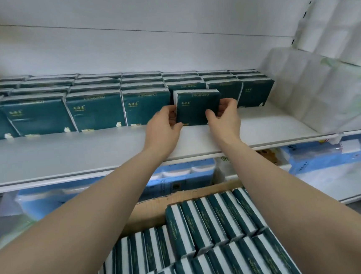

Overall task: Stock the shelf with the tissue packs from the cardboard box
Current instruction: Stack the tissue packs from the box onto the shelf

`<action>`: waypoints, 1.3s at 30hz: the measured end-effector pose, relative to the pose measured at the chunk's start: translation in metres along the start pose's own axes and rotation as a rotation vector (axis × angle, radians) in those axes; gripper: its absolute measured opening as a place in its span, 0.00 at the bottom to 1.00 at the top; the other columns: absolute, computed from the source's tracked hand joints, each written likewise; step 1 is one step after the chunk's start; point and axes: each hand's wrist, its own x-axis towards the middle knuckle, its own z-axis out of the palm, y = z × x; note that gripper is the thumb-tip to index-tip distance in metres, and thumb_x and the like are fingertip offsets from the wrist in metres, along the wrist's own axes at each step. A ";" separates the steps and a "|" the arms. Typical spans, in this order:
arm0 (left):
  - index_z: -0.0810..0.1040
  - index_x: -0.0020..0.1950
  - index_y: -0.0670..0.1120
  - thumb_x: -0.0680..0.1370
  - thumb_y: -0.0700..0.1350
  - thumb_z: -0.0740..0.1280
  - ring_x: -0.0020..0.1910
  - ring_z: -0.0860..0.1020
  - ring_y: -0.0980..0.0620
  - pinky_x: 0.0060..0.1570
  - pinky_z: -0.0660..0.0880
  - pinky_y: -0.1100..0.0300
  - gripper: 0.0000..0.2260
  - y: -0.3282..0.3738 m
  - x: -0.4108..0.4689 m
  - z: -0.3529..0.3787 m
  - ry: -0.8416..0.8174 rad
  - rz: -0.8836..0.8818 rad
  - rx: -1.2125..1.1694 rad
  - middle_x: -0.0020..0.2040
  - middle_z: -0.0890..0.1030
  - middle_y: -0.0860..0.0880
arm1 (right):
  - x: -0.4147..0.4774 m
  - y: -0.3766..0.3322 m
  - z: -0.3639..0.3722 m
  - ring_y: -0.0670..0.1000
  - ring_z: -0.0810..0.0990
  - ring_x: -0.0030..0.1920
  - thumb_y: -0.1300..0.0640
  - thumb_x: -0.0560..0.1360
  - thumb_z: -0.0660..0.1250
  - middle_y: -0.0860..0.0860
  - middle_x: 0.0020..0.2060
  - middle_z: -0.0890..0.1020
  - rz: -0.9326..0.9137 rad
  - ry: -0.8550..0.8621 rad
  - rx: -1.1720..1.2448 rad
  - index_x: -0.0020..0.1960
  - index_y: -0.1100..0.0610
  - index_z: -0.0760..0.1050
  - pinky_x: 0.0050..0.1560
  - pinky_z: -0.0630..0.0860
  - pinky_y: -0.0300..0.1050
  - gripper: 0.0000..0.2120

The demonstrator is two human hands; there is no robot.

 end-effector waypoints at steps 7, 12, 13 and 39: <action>0.71 0.69 0.45 0.77 0.40 0.67 0.48 0.76 0.53 0.52 0.71 0.63 0.20 -0.003 -0.001 0.001 0.039 0.001 -0.018 0.53 0.77 0.49 | -0.003 0.003 -0.003 0.44 0.77 0.52 0.59 0.79 0.67 0.47 0.55 0.76 -0.053 -0.045 -0.023 0.65 0.56 0.68 0.47 0.70 0.27 0.16; 0.70 0.70 0.44 0.78 0.40 0.66 0.52 0.78 0.52 0.57 0.74 0.60 0.21 -0.004 -0.002 0.000 0.033 -0.015 -0.092 0.54 0.79 0.50 | -0.004 0.003 -0.002 0.45 0.77 0.55 0.59 0.79 0.66 0.47 0.57 0.78 -0.088 -0.076 -0.071 0.69 0.56 0.70 0.55 0.72 0.35 0.18; 0.70 0.70 0.45 0.78 0.40 0.66 0.52 0.79 0.52 0.58 0.74 0.59 0.21 -0.005 -0.003 0.000 0.033 -0.016 -0.097 0.55 0.79 0.49 | -0.003 0.004 -0.002 0.46 0.77 0.56 0.59 0.79 0.66 0.48 0.58 0.78 -0.091 -0.083 -0.083 0.70 0.56 0.70 0.56 0.72 0.36 0.19; 0.77 0.56 0.50 0.78 0.36 0.65 0.50 0.78 0.57 0.55 0.78 0.59 0.11 -0.001 -0.116 -0.053 -0.045 0.164 -0.081 0.50 0.79 0.54 | -0.129 -0.011 -0.031 0.44 0.75 0.47 0.62 0.77 0.66 0.46 0.50 0.73 -0.196 0.011 -0.203 0.53 0.48 0.69 0.49 0.76 0.39 0.11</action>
